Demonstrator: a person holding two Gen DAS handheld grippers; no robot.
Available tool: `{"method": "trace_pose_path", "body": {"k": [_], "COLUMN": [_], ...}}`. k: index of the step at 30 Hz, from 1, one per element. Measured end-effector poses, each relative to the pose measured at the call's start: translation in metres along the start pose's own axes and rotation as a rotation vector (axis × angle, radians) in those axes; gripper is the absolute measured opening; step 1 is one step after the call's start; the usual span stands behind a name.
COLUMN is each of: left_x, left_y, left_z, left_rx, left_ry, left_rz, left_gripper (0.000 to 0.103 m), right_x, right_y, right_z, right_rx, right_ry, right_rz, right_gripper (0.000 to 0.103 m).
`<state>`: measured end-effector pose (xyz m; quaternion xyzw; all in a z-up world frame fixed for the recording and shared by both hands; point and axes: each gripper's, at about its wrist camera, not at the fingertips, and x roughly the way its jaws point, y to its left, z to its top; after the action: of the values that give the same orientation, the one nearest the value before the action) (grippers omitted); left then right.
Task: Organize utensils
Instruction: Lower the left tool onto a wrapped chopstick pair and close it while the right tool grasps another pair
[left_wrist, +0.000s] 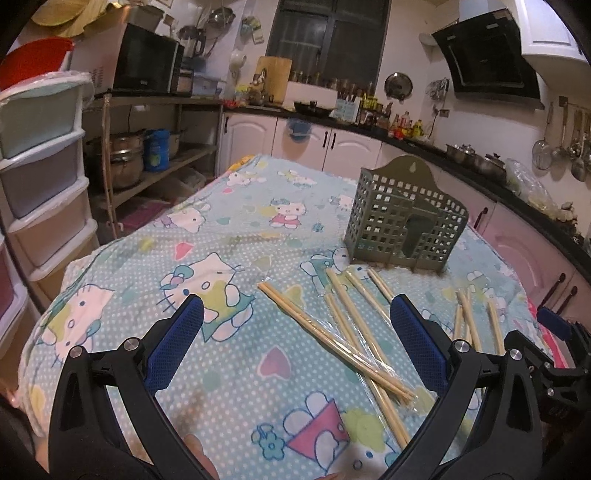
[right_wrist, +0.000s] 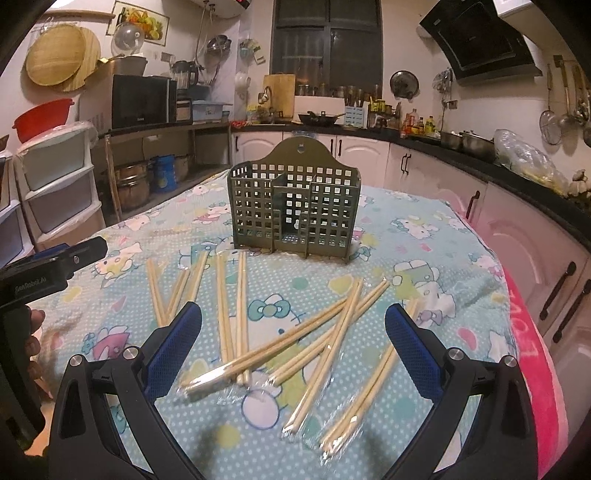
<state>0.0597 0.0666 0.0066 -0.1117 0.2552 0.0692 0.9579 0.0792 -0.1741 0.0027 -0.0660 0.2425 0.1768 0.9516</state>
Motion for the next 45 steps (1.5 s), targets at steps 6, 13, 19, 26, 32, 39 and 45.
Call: {"method": "trace_pose_path", "body": {"k": [6, 13, 19, 26, 32, 39, 45], "left_x": [0.028, 0.051, 0.074, 0.098, 0.116, 0.128, 0.135], "left_y": [0.004, 0.003, 0.005, 0.011, 0.017, 0.029, 0.037], "left_z": [0.007, 0.012, 0.016, 0.015, 0.012, 0.018, 0.022], "left_rx": [0.0, -0.012, -0.077, -0.152, -0.194, -0.232, -0.242], "left_ry": [0.098, 0.177, 0.262, 0.343, 0.398, 0.417, 0.423], "left_rz": [0.004, -0.044, -0.089, -0.141, -0.142, -0.147, -0.136], "left_gripper": [0.093, 0.092, 0.083, 0.069, 0.057, 0.048, 0.036], "right_x": [0.021, 0.046, 0.063, 0.09, 0.121, 0.153, 0.17], "right_y": [-0.01, -0.029, -0.045, -0.063, -0.07, -0.076, -0.081], "right_z": [0.014, 0.029, 0.035, 0.037, 0.04, 0.039, 0.038], "right_rx": [-0.006, 0.011, 0.031, 0.048, 0.06, 0.075, 0.098], "right_ry": [0.032, 0.076, 0.11, 0.198, 0.302, 0.419, 0.466], "right_rz": [-0.009, -0.006, 0.001, 0.024, 0.06, 0.096, 0.09], "right_gripper": [0.097, 0.097, 0.097, 0.094, 0.072, 0.053, 0.046]}}
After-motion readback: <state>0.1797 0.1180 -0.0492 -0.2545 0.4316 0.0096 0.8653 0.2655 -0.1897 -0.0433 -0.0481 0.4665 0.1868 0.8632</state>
